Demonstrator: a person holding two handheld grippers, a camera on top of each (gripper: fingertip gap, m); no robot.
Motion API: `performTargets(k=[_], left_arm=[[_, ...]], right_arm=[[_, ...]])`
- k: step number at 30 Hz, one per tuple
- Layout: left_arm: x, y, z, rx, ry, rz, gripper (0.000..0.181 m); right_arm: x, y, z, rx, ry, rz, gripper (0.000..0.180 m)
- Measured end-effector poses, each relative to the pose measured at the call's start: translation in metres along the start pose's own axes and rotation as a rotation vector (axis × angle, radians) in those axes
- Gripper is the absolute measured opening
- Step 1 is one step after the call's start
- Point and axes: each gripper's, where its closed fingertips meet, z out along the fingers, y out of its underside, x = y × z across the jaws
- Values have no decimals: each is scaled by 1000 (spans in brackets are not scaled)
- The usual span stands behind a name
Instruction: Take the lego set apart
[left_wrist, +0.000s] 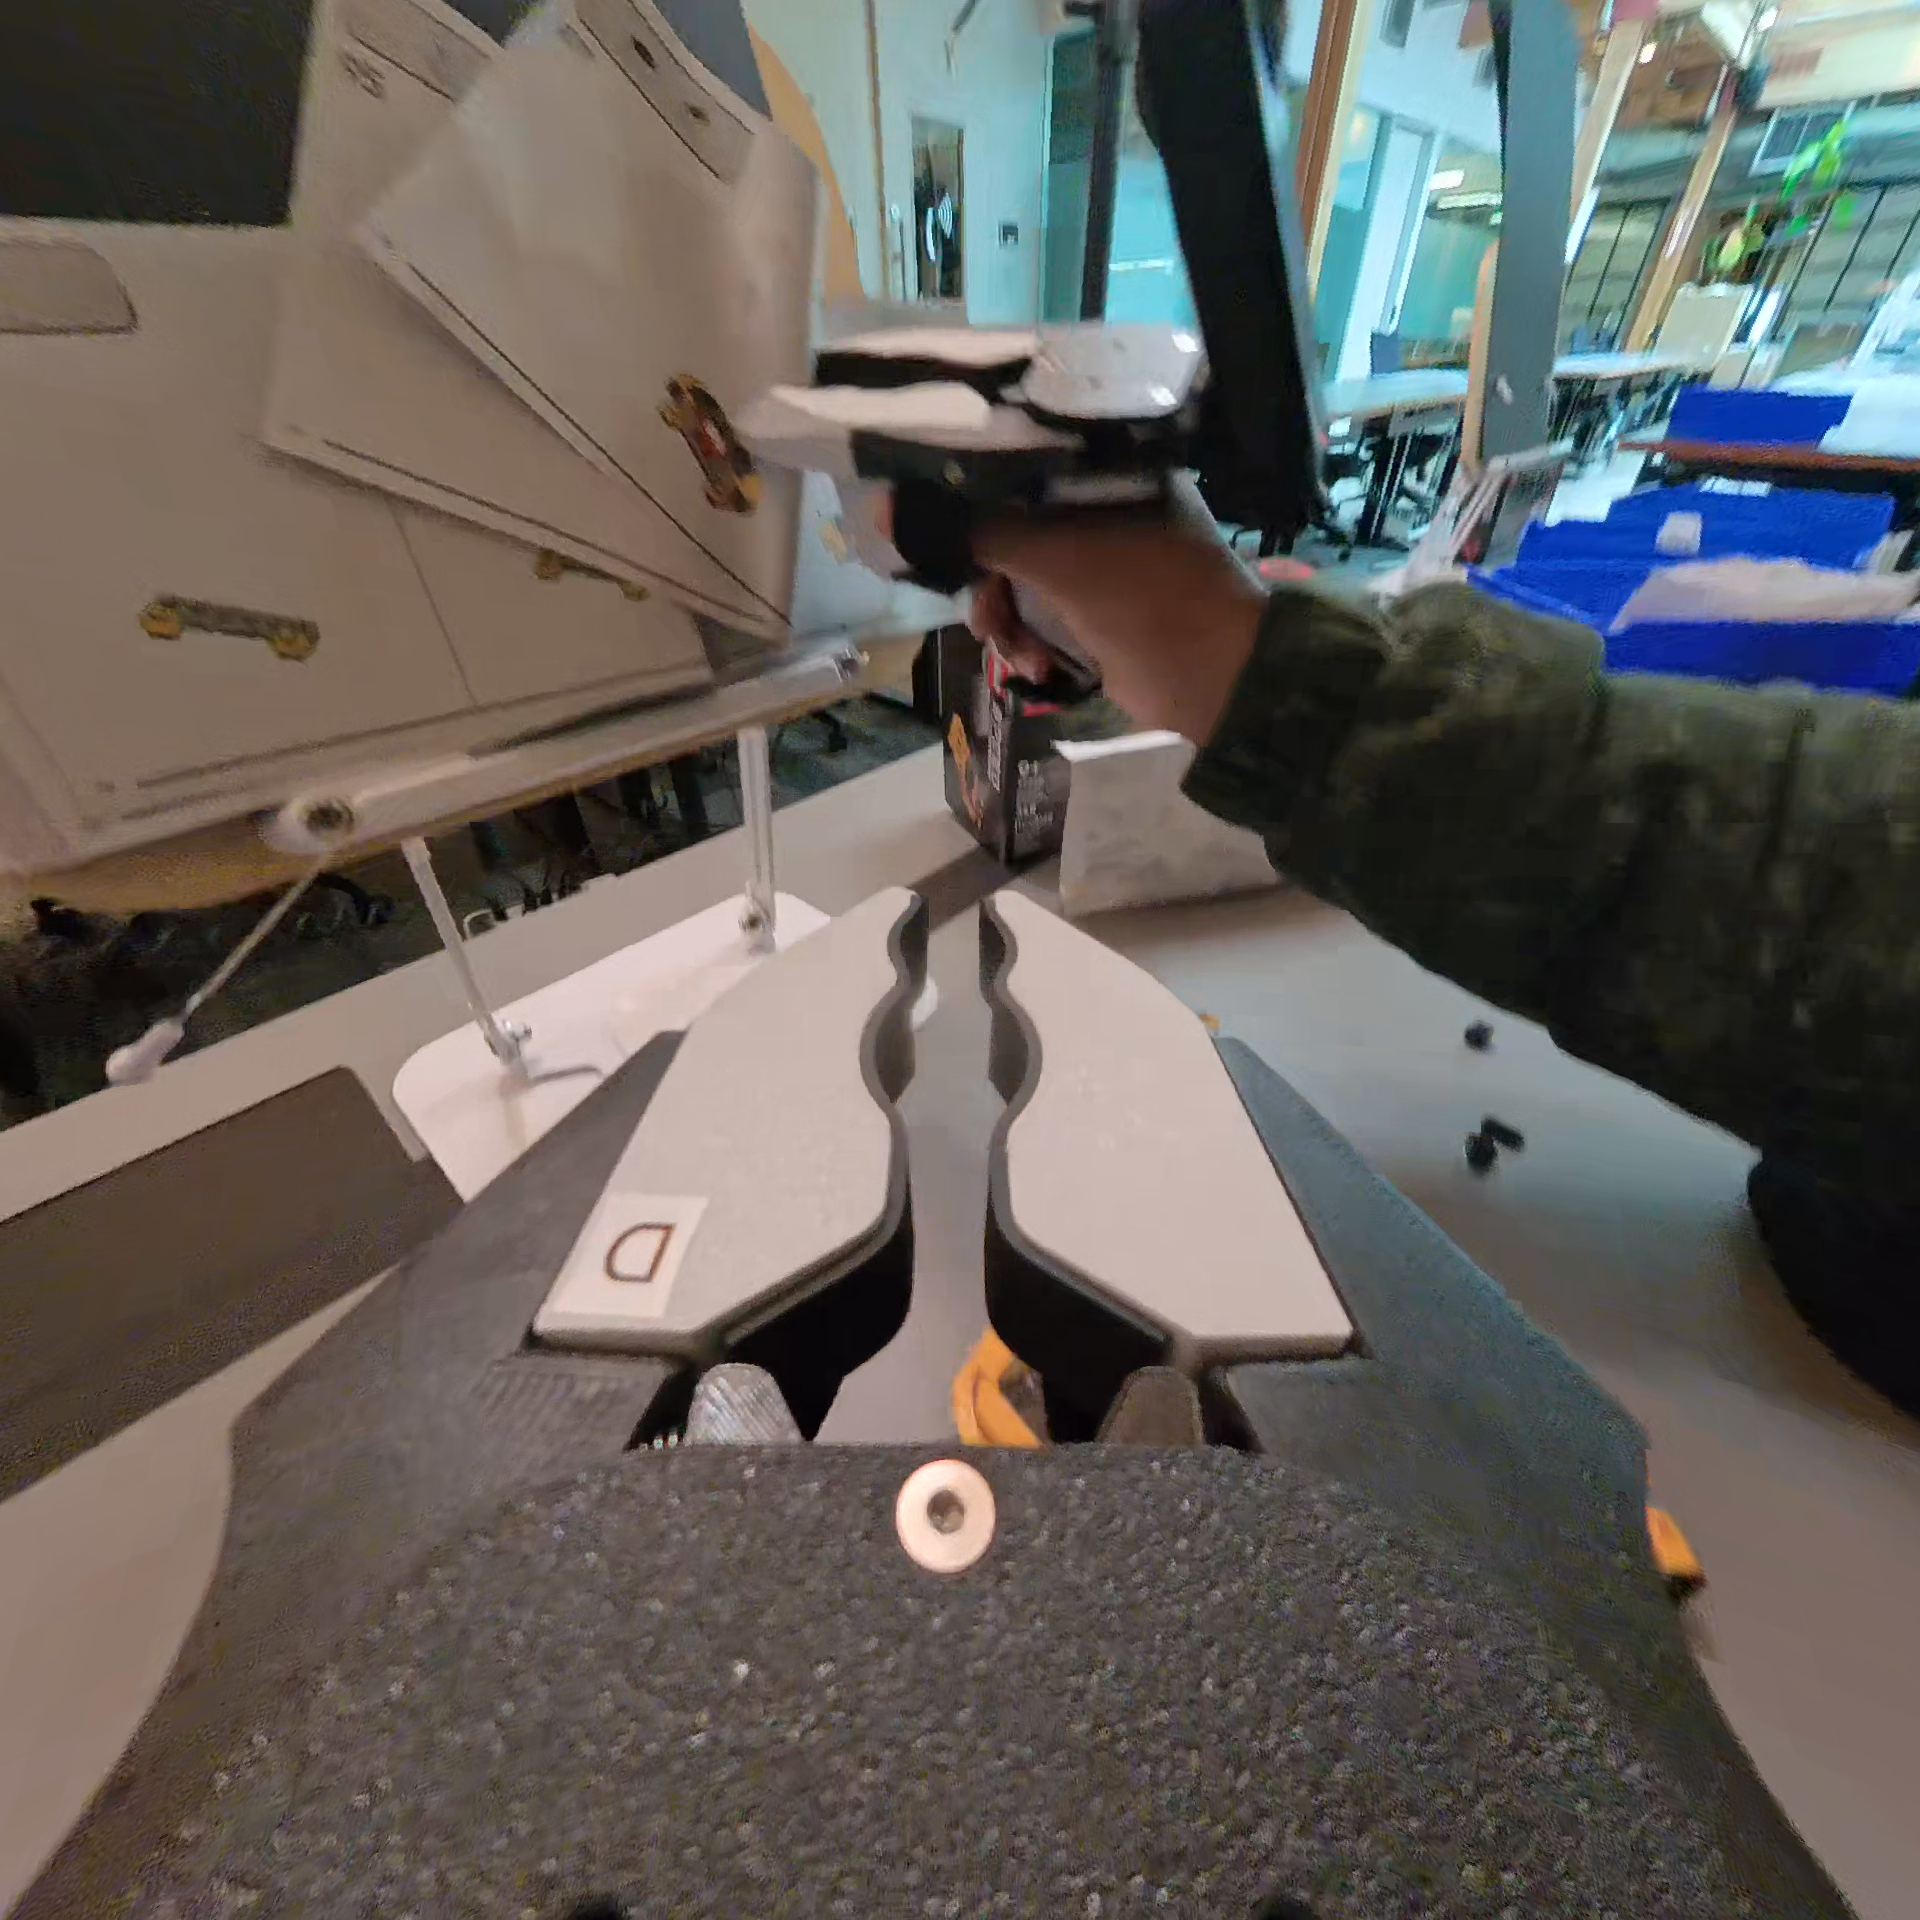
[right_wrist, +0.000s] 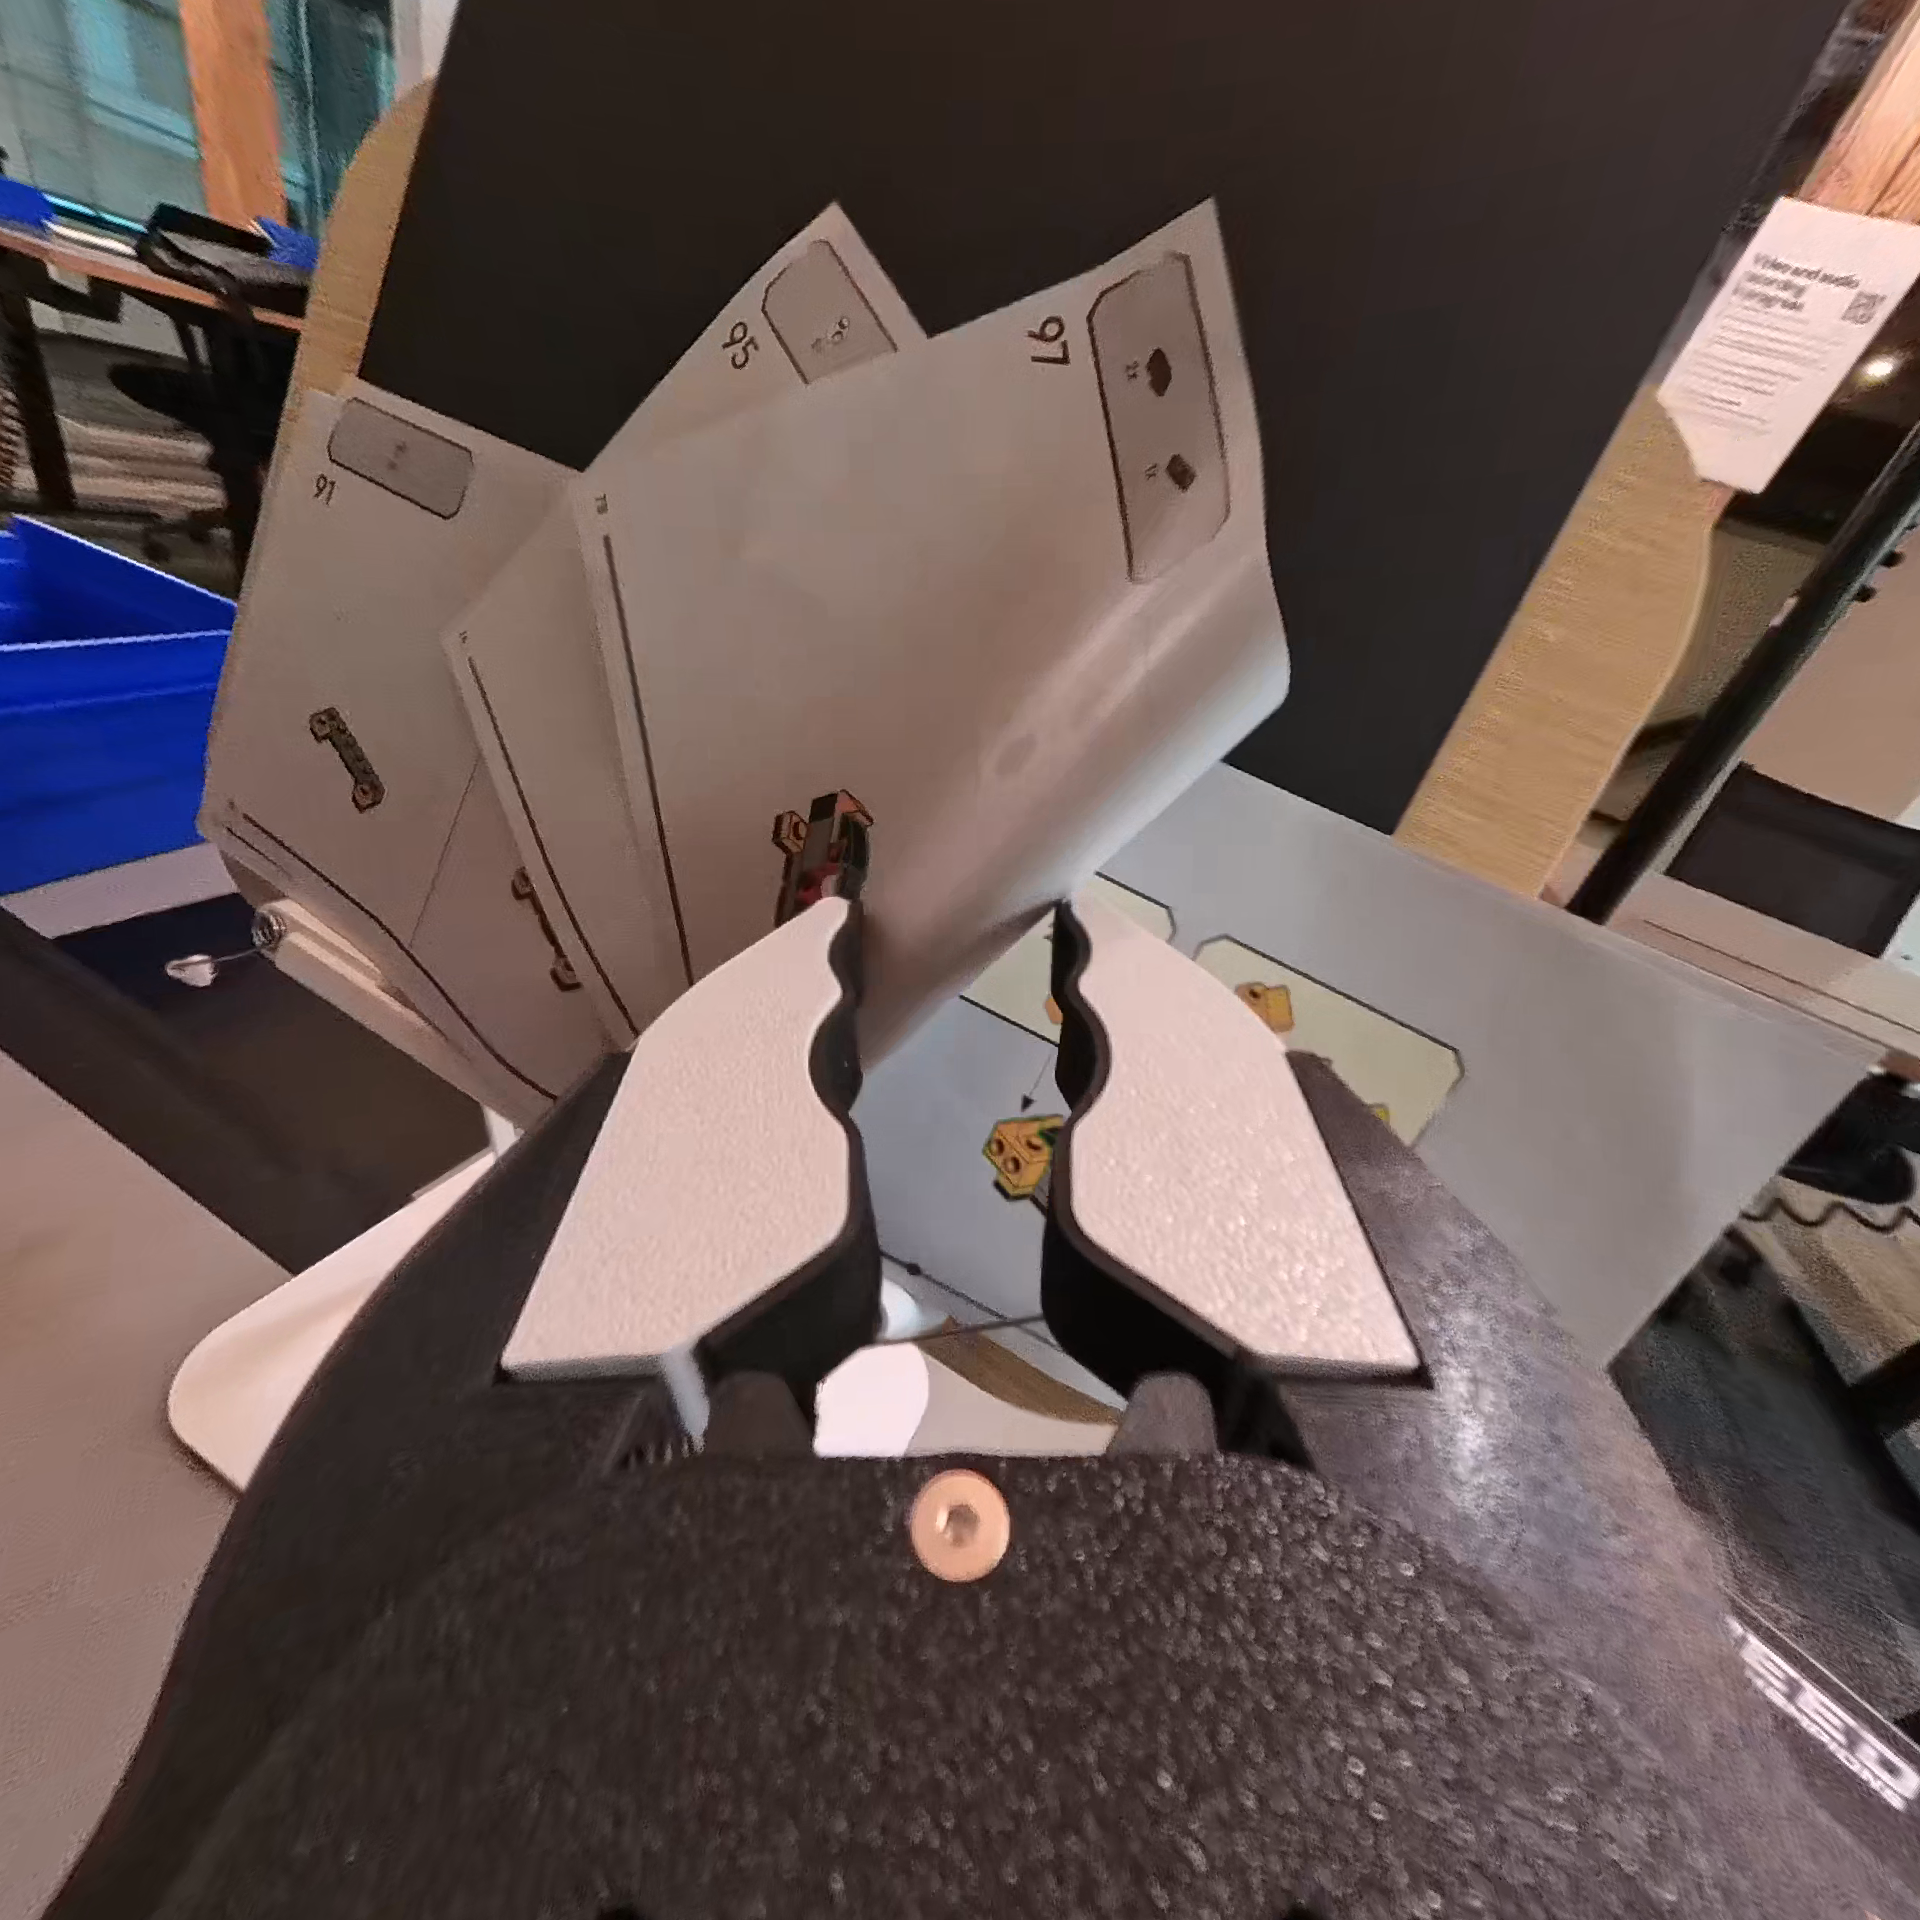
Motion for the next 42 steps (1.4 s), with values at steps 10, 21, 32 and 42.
performTargets(k=[10,21,32,42], left_arm=[[-31,-48,46,77,8,-83,11],[-80,-49,104,-56,-47,2,42],[-46,-43,158,-124,134,1,9],[8,-58,176,-77,188,163,0]], right_arm=[[5,7,-6,8,-92,7,7],[6,22,-7,17,-113,82,6],[8,24,-24,26,-151,60,20],[9,-19,-94,84,-261,146,49]])
